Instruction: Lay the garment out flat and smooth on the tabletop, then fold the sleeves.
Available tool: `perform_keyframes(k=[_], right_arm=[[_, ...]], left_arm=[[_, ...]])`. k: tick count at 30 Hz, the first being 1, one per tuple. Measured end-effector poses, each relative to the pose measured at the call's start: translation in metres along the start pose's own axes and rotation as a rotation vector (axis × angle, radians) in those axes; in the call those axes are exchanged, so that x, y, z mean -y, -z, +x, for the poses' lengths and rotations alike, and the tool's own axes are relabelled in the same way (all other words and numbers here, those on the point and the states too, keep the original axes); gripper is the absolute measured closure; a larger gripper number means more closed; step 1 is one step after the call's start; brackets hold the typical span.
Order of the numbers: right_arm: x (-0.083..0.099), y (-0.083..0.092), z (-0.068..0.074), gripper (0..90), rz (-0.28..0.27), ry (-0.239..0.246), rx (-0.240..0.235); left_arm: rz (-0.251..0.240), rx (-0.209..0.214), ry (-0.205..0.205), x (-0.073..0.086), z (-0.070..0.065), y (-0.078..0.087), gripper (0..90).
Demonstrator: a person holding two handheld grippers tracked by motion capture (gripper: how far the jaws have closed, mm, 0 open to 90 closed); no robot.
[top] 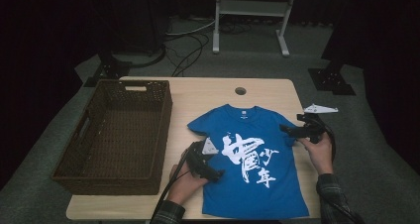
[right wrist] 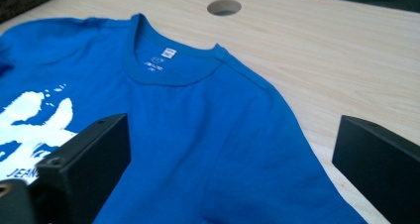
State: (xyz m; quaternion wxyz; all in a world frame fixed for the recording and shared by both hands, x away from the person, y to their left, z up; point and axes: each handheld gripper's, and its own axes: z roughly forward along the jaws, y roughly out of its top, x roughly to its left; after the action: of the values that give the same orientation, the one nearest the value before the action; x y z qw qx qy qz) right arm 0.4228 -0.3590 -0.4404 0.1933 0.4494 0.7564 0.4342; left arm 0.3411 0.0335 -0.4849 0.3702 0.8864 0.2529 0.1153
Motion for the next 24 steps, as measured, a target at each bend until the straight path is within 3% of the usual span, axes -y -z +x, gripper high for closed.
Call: perform_keyframes(k=[13, 24], right_arm=[[0.009, 0.014, 0.022, 0.0, -0.024, 0.020, -0.031], [0.023, 0.019, 0.042, 0.0, 0.002, 0.066, -0.090]], left_arm=[[0.001, 0.001, -0.002, 0.000, 0.000, 0.000, 0.3], [0.002, 0.001, -0.002, 0.000, 0.000, 0.000, 0.3]])
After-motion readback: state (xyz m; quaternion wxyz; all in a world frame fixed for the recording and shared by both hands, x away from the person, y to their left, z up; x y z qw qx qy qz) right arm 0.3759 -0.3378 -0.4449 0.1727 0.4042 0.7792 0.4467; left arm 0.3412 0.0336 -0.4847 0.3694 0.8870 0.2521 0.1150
